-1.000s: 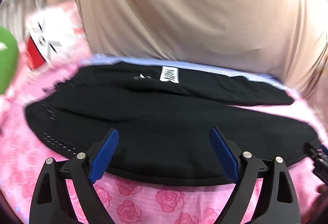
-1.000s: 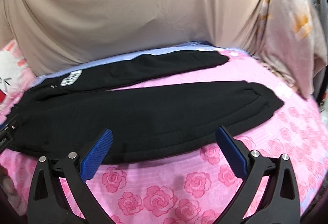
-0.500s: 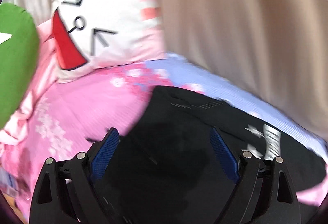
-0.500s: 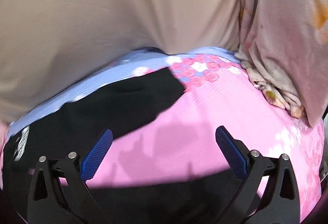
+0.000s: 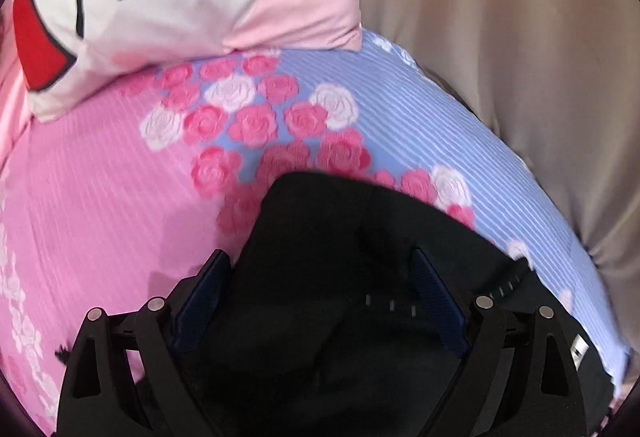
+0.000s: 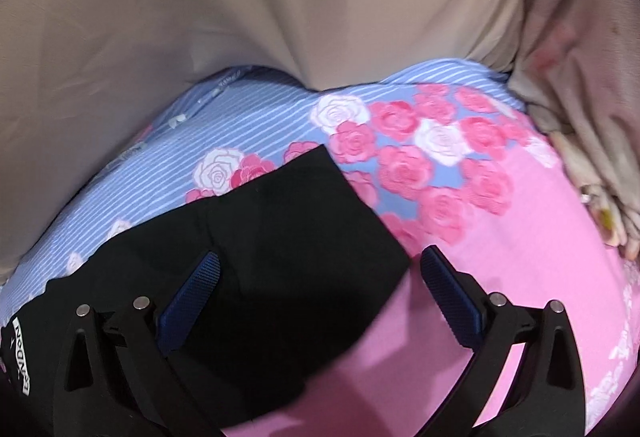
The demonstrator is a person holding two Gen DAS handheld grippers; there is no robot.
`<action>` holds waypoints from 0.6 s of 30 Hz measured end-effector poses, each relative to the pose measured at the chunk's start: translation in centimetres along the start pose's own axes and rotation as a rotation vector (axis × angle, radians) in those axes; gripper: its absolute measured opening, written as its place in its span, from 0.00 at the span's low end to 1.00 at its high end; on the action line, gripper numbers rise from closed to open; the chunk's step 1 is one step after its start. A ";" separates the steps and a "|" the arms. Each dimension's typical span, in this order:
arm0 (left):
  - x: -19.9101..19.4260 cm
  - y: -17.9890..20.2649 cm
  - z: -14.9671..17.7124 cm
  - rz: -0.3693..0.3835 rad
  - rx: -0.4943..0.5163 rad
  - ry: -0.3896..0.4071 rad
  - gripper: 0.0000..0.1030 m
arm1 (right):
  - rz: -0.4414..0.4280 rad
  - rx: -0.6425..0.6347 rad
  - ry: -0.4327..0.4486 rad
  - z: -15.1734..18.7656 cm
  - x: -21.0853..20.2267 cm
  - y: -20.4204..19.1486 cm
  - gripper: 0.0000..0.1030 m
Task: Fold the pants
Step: 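Grasp the sweatpants waistband with the left tool while the right tool grasps the waistband too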
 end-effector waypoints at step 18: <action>-14.7 -1.2 0.1 0.256 0.108 0.231 0.13 | -0.278 -0.170 0.276 0.7 -15.1 -2.5 0.04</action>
Point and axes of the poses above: each gripper's, at about its wrist camera, not at the fingertips, and x roughly the way its jaws point, y to its right, z to its underside, the point moved 10 cm from there along x, roughly the way its jaws point, and after that the axes turned 2 degrees about -z, right-handed, at the moved point
